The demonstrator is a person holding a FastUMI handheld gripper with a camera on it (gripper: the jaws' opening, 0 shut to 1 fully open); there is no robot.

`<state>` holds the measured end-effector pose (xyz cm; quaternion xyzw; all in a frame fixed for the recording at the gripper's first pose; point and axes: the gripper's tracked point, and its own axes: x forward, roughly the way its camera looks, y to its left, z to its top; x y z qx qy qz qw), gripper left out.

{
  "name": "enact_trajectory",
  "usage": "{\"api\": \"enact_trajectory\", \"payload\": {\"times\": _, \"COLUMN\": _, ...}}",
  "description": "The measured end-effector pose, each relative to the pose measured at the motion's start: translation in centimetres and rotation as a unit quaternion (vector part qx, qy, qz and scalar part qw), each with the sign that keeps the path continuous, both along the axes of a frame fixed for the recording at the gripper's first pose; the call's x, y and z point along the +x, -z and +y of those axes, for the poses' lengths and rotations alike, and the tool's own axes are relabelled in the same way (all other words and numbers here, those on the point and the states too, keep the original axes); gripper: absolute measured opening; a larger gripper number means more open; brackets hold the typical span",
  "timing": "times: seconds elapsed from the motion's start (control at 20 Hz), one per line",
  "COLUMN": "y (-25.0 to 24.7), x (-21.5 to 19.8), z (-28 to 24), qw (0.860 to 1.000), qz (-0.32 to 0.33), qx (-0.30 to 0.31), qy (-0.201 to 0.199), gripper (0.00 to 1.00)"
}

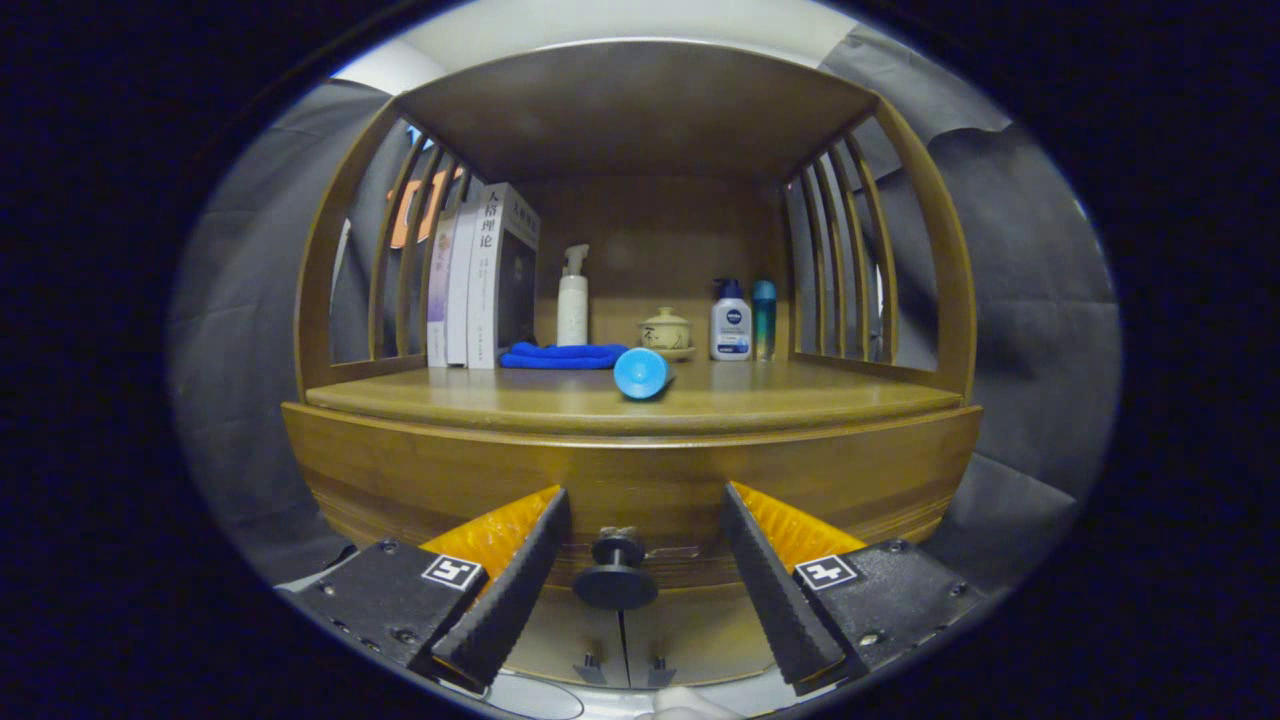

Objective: Pull open the drawer, take out the items inside it, and place them on the countertop above the cabinet.

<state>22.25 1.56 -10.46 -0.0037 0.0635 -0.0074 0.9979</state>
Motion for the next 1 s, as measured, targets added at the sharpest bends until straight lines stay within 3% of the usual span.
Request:
{"api": "enact_trajectory", "payload": {"times": 0.3, "y": -0.1, "x": 0.6, "z": 0.4, "qw": 1.000, "qz": -0.021, "qx": -0.001, "qy": 0.005, "gripper": 0.98}}
{"api": "enact_trajectory", "payload": {"times": 0.65, "y": -0.3, "x": -0.1, "z": 0.1, "qw": 0.999, "qz": 0.031, "qx": 0.002, "qy": 0.009, "gripper": 0.98}}
{"api": "enact_trajectory", "payload": {"times": 0.8, "y": -1.1, "x": -2.6, "z": -0.7, "qw": 1.000, "qz": 0.024, "qx": 0.007, "qy": 0.008, "gripper": 0.98}}
{"api": "enact_trajectory", "payload": {"times": 1.0, "y": -2.8, "x": -9.3, "z": -1.8, "qw": 1.000, "qz": 0.022, "qx": 0.005, "qy": -0.002, "gripper": 0.98}}
